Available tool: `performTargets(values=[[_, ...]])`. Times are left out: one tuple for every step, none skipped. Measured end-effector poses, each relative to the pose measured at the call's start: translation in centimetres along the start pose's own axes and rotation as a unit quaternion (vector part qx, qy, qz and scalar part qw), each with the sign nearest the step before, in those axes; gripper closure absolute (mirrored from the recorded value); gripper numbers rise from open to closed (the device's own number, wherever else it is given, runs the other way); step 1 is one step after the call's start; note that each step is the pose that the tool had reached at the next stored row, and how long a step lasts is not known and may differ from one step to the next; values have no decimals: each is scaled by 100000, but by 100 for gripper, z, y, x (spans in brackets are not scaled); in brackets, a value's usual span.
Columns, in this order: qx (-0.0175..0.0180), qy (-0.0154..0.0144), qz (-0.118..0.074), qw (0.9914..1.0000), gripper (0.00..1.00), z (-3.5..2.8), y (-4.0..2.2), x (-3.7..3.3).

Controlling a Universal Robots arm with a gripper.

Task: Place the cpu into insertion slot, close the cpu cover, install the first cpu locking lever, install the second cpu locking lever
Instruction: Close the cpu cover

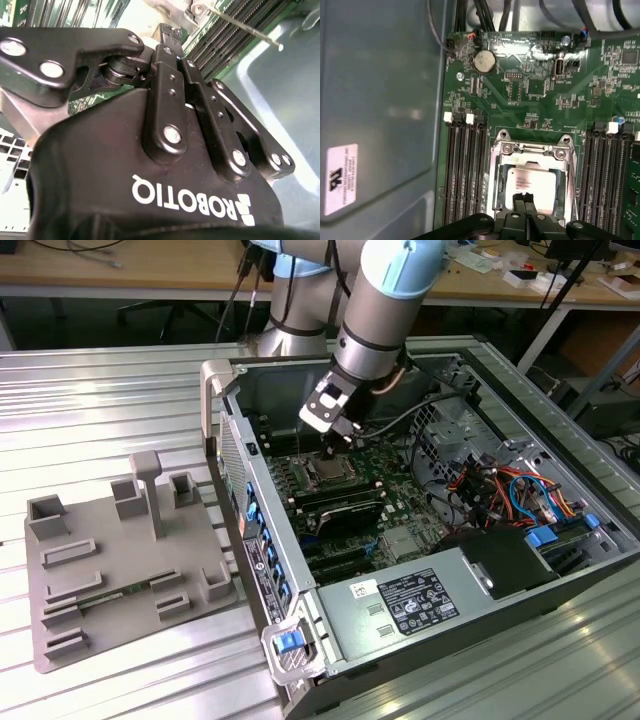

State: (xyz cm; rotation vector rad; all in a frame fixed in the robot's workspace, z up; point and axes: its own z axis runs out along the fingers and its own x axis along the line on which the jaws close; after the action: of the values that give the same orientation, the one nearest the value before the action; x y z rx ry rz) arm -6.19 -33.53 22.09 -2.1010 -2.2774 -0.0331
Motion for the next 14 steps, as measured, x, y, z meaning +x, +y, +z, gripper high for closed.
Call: performTargets(values=[[-1,0,-2,100000,89,19,-6,-3],[-4,4,-9,100000,89,38,-14,-6],[-3,4,-12,100000,89,69,-25,-9],[-6,1,-17,100000,89,87,-34,-10],[-2,1,-17,100000,89,95,-38,-10],[-2,1,-19,100000,89,106,-42,-11],[0,-1,-28,100000,89,116,-44,-12],[0,0,-26,100000,89,122,-44,-12],[-5,5,-17,100000,89,129,-44,-12],[-1,2,-15,100000,89,134,-44,-13],[-1,-1,-12,100000,89,142,-44,-14],[4,-7,-12,100000,89,149,-44,-14],[22,-26,-16,100000,89,155,-45,-15],[23,-27,-19,100000,89,159,-45,-16]])
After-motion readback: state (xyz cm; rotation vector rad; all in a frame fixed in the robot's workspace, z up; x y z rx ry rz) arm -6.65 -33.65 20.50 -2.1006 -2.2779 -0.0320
